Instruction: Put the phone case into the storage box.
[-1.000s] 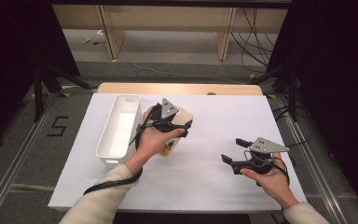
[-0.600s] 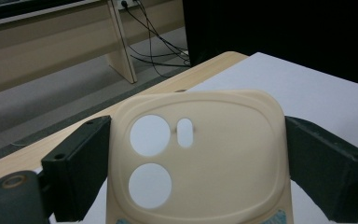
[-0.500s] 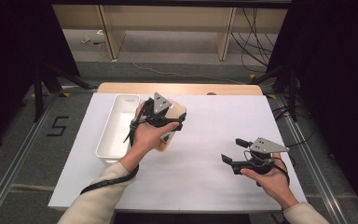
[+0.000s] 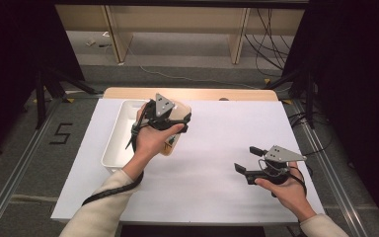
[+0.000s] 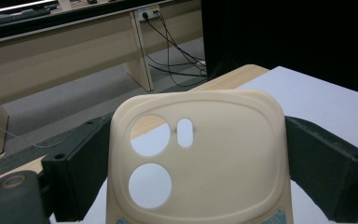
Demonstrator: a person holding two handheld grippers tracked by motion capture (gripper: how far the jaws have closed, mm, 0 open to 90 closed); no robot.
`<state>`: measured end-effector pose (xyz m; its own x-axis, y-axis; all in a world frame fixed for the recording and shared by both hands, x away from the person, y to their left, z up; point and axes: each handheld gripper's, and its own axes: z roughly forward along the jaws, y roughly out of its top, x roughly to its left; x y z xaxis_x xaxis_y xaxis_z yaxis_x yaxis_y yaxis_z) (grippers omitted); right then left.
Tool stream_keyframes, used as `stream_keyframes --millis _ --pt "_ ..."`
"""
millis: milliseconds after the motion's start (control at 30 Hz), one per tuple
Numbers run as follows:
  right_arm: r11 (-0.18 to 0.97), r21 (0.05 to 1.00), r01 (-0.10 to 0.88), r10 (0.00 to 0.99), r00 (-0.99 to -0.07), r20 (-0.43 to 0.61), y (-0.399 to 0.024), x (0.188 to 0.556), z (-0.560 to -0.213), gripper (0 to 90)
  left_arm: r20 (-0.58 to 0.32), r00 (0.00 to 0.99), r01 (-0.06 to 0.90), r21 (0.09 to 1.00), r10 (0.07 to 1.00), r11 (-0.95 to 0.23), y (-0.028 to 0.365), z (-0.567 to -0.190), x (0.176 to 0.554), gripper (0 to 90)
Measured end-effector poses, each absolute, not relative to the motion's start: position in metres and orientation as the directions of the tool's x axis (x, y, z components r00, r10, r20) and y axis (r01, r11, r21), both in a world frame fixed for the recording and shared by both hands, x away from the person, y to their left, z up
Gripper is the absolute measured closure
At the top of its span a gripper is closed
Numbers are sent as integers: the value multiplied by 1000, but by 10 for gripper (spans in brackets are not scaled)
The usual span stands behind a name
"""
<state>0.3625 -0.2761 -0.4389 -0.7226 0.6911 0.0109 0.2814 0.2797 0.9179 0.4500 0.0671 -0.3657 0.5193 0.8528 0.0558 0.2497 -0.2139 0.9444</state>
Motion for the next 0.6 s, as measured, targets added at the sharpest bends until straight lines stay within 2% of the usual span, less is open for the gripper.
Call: stream_keyframes --millis 600 --pt "278 919 279 690 -723 11 -276 362 -439 159 72 489 220 954 869 -203 84 -354 454 110"
